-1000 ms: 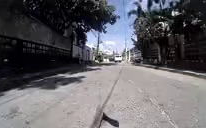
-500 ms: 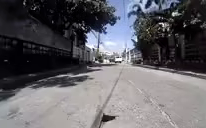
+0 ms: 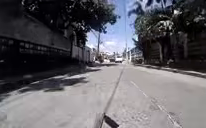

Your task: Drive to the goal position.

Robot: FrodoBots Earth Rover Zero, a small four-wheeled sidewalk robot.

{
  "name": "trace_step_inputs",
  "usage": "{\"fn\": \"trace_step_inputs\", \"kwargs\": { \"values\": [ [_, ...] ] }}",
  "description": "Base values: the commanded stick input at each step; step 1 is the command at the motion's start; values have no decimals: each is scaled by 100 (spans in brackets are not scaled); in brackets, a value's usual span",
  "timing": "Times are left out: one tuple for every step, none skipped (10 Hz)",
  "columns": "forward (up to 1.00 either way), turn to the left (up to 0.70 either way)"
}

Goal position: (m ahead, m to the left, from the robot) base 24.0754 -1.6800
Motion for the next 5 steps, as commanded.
{"fn": "trace_step_inputs", "kwargs": {
  "values": [
    [100, 3],
    [100, 3],
    [100, 3],
    [100, 3],
    [100, 3]
  ]
}}
